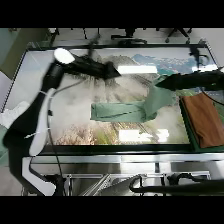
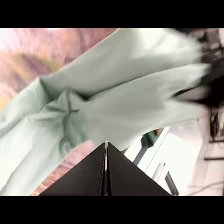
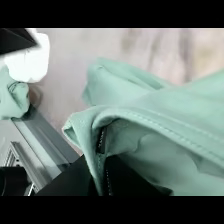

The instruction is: Fold the shirts.

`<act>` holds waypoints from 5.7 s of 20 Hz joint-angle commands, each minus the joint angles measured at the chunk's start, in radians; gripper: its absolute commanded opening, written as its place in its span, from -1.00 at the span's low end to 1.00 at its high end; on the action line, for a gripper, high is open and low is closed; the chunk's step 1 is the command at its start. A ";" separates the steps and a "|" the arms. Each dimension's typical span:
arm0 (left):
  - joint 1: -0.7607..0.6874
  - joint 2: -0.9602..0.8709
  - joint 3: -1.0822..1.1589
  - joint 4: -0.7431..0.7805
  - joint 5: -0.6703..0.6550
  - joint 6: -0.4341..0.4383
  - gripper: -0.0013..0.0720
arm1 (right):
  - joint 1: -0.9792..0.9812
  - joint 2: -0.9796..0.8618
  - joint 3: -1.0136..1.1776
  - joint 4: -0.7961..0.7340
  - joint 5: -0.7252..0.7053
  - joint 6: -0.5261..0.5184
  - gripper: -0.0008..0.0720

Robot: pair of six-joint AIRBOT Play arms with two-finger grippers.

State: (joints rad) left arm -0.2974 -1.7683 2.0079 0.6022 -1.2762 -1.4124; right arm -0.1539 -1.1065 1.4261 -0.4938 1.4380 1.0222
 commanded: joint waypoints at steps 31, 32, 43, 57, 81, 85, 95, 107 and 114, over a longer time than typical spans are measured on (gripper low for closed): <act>0.210 0.247 0.010 -0.047 -0.195 0.099 -0.93 | 0.157 -0.323 -0.146 -0.328 -0.248 0.182 0.93; 0.210 0.247 0.010 -0.047 -0.195 0.099 -0.93 | 0.161 -0.341 -0.146 -0.310 -0.246 0.182 0.93; 0.210 0.247 0.010 -0.047 -0.199 0.095 -0.93 | 0.073 -0.233 0.106 0.243 -0.096 -0.016 -0.93; 0.210 0.247 0.010 -0.047 -0.199 0.095 -0.93 | -0.585 -0.200 0.498 -0.077 -0.062 0.370 -0.93; 0.210 0.247 0.010 -0.045 -0.270 0.112 -0.93 | -0.630 0.069 -0.414 -1.197 0.159 0.694 0.87; 0.210 0.247 0.010 -0.047 -0.224 0.111 -0.93 | -0.628 0.069 -0.227 -1.106 0.154 0.695 0.53; 0.197 0.306 -0.016 -0.043 -0.163 0.122 -0.95 | -0.440 0.167 -0.008 -0.477 -0.076 0.484 -0.93; 0.021 0.906 -0.988 0.242 0.071 0.129 -0.94 | 0.070 0.655 -0.689 -0.490 -0.364 0.420 -0.93; 0.095 1.068 -1.165 0.242 0.072 0.129 -0.94 | 0.070 0.658 -0.696 -0.489 -0.305 0.421 -0.93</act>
State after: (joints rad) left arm -0.2340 -0.7631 0.9104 0.8383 -1.2137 -1.2823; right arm -0.0895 -0.4553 0.7406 -0.9829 1.1187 1.4429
